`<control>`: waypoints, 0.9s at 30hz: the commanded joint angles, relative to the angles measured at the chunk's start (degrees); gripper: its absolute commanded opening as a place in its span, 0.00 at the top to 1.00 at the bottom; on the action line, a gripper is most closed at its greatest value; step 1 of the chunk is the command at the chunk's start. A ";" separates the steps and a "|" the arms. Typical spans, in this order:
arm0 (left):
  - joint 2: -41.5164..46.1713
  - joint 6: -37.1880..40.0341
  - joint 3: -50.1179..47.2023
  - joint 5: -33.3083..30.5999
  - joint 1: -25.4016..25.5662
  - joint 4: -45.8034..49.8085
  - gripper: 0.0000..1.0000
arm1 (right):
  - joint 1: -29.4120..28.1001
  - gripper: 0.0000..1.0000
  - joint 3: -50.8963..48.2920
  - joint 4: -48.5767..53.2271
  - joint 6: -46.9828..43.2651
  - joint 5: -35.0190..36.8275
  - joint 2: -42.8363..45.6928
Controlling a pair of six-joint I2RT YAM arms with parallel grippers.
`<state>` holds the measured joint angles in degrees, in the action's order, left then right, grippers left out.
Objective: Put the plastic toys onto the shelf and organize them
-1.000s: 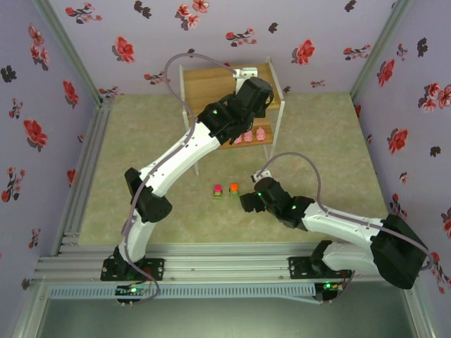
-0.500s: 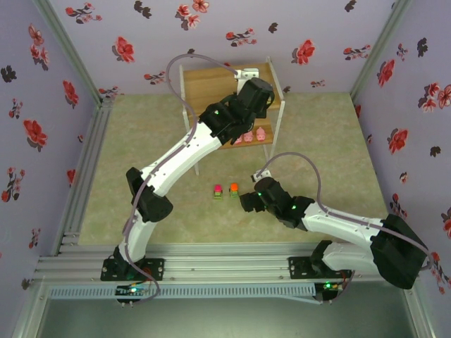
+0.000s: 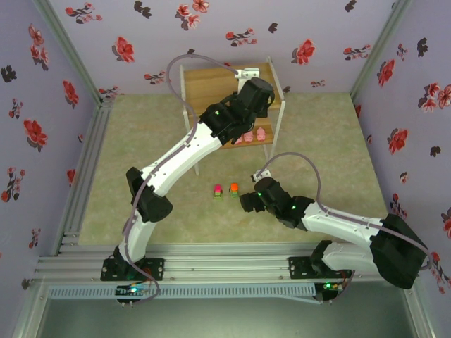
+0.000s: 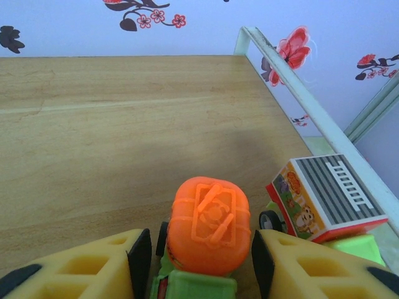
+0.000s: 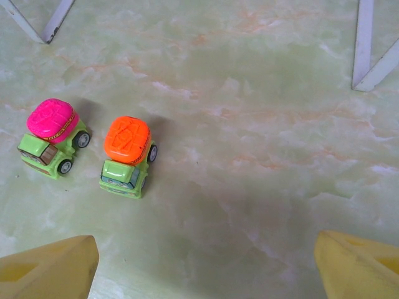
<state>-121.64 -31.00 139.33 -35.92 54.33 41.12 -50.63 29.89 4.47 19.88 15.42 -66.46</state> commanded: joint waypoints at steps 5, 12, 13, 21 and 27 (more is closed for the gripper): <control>2.79 1.28 -0.81 -0.29 -0.10 -0.95 0.50 | -0.46 0.10 0.09 -0.69 -0.82 1.30 -0.38; 3.68 2.27 -1.04 -1.08 0.17 -1.40 0.53 | -0.43 0.10 0.09 -0.69 -0.93 1.19 -0.60; 3.78 2.26 -1.04 -1.31 0.17 -1.47 0.53 | -0.44 0.10 0.13 -0.69 -0.88 1.25 -0.60; 4.74 2.72 -1.76 -2.29 0.34 -2.14 0.52 | -0.44 0.10 0.17 -0.69 -0.95 1.28 -0.69; 5.41 3.05 -2.24 -2.36 0.43 -2.80 0.52 | -0.50 0.10 0.17 -0.63 -0.92 1.36 -0.69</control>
<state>-118.85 -29.52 137.49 -36.49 54.43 39.70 -50.63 29.89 4.49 19.88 15.42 -66.89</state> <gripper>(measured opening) 0.477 0.905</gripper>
